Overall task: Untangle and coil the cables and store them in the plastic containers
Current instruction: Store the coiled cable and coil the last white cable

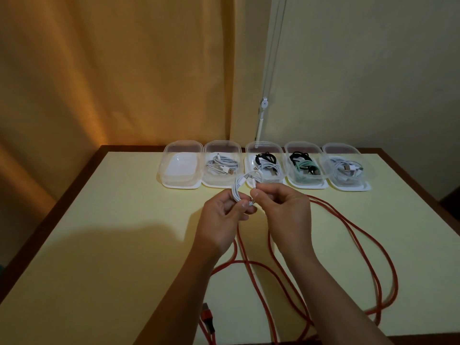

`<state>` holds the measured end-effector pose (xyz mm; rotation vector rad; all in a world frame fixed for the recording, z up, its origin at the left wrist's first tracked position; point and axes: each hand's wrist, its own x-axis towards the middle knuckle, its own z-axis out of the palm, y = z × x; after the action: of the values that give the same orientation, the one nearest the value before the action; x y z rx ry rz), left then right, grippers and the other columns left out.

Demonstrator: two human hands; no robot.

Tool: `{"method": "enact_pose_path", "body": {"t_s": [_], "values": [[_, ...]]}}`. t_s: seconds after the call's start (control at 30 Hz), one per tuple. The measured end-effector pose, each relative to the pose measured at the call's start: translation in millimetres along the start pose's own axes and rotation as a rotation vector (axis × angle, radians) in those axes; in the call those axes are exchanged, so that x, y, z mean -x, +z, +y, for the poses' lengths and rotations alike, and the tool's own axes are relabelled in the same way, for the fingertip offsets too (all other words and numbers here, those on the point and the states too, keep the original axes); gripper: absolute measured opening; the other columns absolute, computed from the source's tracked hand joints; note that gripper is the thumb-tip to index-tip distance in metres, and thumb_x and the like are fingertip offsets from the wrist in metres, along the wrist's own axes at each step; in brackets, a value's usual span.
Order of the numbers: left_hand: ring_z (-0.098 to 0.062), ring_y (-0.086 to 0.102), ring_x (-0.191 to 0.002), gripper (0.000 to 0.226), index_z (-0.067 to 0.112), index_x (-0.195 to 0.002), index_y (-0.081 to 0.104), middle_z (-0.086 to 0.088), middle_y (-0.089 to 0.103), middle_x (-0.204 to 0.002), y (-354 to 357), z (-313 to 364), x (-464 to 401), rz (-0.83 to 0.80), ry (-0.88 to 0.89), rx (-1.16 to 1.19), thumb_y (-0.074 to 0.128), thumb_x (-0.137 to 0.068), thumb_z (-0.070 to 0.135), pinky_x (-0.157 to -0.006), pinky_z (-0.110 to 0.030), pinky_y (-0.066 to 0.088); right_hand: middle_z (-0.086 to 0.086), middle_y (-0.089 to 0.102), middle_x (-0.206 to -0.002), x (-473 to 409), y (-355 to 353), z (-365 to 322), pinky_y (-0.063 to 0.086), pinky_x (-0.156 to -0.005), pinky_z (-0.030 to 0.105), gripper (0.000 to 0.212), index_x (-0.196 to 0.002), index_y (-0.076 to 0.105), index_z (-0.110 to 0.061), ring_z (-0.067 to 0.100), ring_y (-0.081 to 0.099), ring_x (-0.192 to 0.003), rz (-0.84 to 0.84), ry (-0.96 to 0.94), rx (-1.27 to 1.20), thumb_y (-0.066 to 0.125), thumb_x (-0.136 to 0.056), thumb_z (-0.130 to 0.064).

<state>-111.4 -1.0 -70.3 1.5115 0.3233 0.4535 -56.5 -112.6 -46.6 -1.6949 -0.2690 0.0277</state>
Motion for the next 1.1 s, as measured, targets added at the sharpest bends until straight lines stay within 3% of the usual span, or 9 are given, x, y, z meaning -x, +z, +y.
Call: {"method": "enact_pose_path", "body": {"t_s": [0.27, 0.5, 0.67, 0.77, 0.87, 1.1], "values": [[-0.012, 0.072, -0.084, 0.019, 0.021, -0.093, 0.068, 0.006, 0.075, -0.082, 5.9, -1.7, 3.7, 0.016, 0.023, -0.063, 0.058, -0.096, 0.005, -0.078, -0.028, 0.054, -0.008, 0.074, -0.07, -3.6, -4.4, 2.6, 0.045, -0.057, 0.006, 0.001, -0.082, 0.08, -0.017, -0.001, 0.067, -0.066, 0.007, 0.055, 0.065, 0.08, -0.082, -0.018], [-0.009, 0.072, -0.085, 0.017, 0.022, -0.092, 0.068, 0.007, 0.076, -0.08, 10.6, 0.1, 5.4, -0.018, 0.03, -0.122, 0.06, -0.095, 0.007, -0.081, -0.027, 0.051, -0.002, 0.06, -0.068, -3.2, -3.5, 7.4, 0.039, -0.048, 0.008, 0.024, -0.077, 0.056, -0.016, -0.002, 0.051, -0.049, 0.186, 0.057, 0.106, 0.078, -0.084, -0.02], [-0.008, 0.072, -0.082, 0.013, 0.018, -0.096, 0.066, 0.002, 0.076, -0.08, 5.3, 4.2, 3.9, -0.008, -0.001, -0.041, 0.056, -0.098, 0.01, -0.071, -0.018, 0.051, -0.003, 0.058, -0.067, -6.6, -2.9, 9.1, 0.04, -0.051, 0.01, 0.018, -0.096, 0.06, -0.021, -0.004, 0.051, -0.05, 0.059, 0.077, 0.038, 0.075, -0.089, -0.029], [-0.007, 0.071, -0.079, 0.012, 0.013, -0.102, 0.065, 0.0, 0.076, -0.08, 1.4, 5.4, 2.3, 0.012, -0.029, -0.029, 0.053, -0.1, 0.012, -0.068, -0.017, 0.052, 0.0, 0.067, -0.077, -7.5, -1.2, 12.0, 0.046, -0.064, 0.021, 0.012, -0.099, 0.064, -0.022, 0.002, 0.06, -0.063, 0.035, 0.086, 0.003, 0.066, -0.094, -0.034], [-0.006, 0.07, -0.074, 0.015, 0.009, -0.105, 0.064, 0.0, 0.075, -0.079, -2.7, 4.8, 0.2, 0.037, -0.078, -0.013, 0.05, -0.101, 0.011, -0.065, -0.018, 0.053, -0.002, 0.071, -0.081, -6.6, 1.0, 12.2, 0.049, -0.067, 0.03, 0.015, -0.097, 0.069, -0.024, 0.009, 0.064, -0.069, -0.004, 0.12, -0.009, 0.055, -0.1, -0.031], [-0.011, 0.07, -0.075, 0.015, 0.014, -0.103, 0.066, 0.0, 0.076, -0.081, -14.7, 1.3, 2.7, -0.003, -0.174, -0.098, 0.051, -0.101, 0.016, -0.067, -0.023, 0.052, -0.001, 0.076, -0.081, -1.6, 3.6, 14.1, 0.051, -0.057, 0.02, 0.01, -0.099, 0.074, -0.019, 0.01, 0.071, -0.074, -0.155, 0.137, 0.037, 0.064, -0.096, -0.021]]}}
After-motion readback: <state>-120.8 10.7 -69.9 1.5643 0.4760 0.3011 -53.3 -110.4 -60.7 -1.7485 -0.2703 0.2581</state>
